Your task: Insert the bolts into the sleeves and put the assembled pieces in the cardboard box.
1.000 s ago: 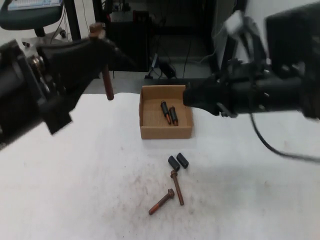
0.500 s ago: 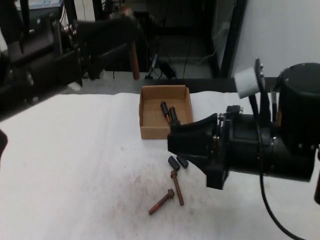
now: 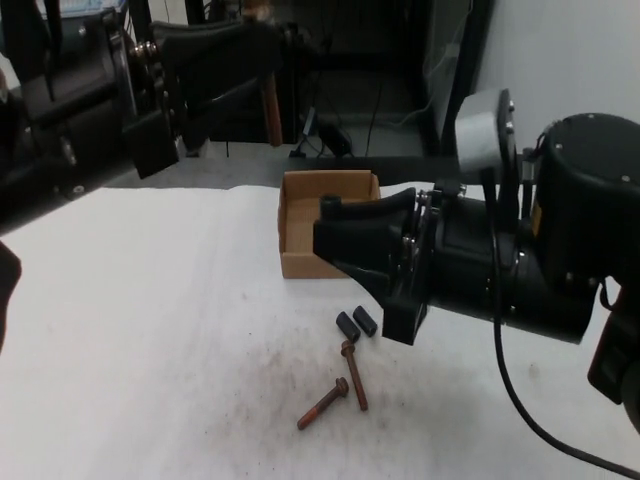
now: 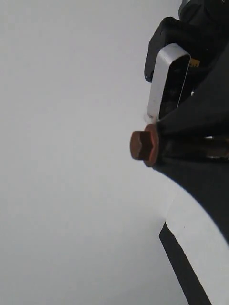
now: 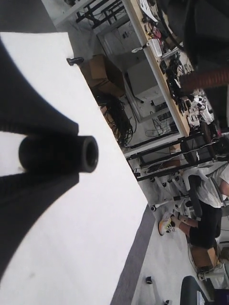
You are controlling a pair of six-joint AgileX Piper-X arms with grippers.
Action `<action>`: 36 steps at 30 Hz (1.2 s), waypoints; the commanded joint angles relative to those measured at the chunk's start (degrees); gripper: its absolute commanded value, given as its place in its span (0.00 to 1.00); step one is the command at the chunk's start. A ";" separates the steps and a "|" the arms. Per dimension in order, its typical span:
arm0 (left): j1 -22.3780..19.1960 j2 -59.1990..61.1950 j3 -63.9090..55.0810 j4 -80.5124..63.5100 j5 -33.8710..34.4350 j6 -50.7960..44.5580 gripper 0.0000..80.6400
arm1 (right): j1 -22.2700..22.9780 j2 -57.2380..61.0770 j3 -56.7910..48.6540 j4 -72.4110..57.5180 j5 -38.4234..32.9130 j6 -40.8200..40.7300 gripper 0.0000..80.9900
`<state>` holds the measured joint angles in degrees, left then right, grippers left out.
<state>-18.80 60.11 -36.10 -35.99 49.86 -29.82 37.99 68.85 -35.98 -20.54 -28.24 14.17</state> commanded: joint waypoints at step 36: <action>-4.77 0.92 -0.73 4.51 -7.18 10.82 0.00 | 0.31 1.19 -4.58 -2.51 2.56 -14.17 0.01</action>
<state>-23.37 61.09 -36.15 -31.35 42.98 -20.53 38.15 70.05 -39.88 -22.00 -26.09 0.41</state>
